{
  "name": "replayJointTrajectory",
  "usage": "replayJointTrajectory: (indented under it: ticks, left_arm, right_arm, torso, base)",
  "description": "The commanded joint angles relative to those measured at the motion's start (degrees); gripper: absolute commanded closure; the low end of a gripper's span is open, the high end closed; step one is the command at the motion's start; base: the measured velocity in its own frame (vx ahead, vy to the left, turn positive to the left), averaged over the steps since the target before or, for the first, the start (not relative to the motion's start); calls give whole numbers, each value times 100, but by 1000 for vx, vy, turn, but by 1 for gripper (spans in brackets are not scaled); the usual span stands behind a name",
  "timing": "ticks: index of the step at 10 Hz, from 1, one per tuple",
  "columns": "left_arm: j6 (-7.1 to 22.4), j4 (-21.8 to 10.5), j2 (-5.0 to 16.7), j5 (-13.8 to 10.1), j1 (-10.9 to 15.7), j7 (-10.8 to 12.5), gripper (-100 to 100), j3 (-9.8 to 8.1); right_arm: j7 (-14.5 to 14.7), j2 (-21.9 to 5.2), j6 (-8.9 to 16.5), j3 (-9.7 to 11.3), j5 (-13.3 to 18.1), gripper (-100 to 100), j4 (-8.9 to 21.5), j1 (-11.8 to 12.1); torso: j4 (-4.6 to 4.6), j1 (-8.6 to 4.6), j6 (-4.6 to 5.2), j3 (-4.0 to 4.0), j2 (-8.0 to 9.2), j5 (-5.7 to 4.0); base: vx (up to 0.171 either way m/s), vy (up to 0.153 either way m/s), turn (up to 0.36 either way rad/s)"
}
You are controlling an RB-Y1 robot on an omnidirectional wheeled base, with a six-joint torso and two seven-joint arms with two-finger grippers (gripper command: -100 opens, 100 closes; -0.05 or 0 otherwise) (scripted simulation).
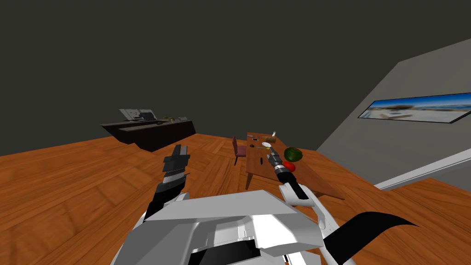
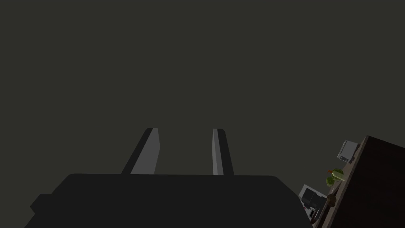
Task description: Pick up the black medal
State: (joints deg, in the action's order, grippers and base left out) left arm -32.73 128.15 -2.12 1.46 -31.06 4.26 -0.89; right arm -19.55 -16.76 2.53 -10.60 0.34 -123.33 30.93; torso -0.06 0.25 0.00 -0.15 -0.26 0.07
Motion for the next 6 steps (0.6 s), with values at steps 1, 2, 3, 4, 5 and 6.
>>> replayJointTrajectory:
  ticks: [1, 2, 3, 4, 5, 6]
  left_arm:
    - [0, 0, 0, 0, 0, 0, 0, 0]
    - [0, 0, 0, 0, 0, 0, 0, 0]
    - [0, 0, 0, 0, 0, 0, 0, 0]
    - [0, 0, 0, 0, 0, 0, 0, 0]
    - [0, 0, 0, 0, 1, 0, 0, 0]
    - [0, 0, 0, 0, 0, 0, 0, 0]
  right_arm:
    - [-63, -33, 229, -71, -42, -100, 70, 17]
    - [-167, -103, 426, -214, -129, -100, 228, 2]
    - [-167, -103, 542, -214, -129, -100, 228, 2]
    - [-167, -103, 573, -214, -129, -100, 228, 2]
    - [-271, -170, 803, -360, -223, -100, 396, -16]
    - [-271, -170, 926, -360, -223, -100, 396, -16]
  torso:
    - [0, 0, 0, 0, 0, 0]
    - [-1, 3, 0, -1, 0, 2]
    - [-3, 12, 0, -9, -15, 3]
    - [-4, 8, -1, -8, -11, 3]
    - [0, -8, -1, 1, 5, 0]
    - [-2, 0, 1, -4, -6, 0]
  base:
    - [66, 92, -41]
    - [114, 120, -58]
    - [92, 100, -37]
    - [31, 46, 1]
    - [87, 84, -65]
    - [94, 93, -49]
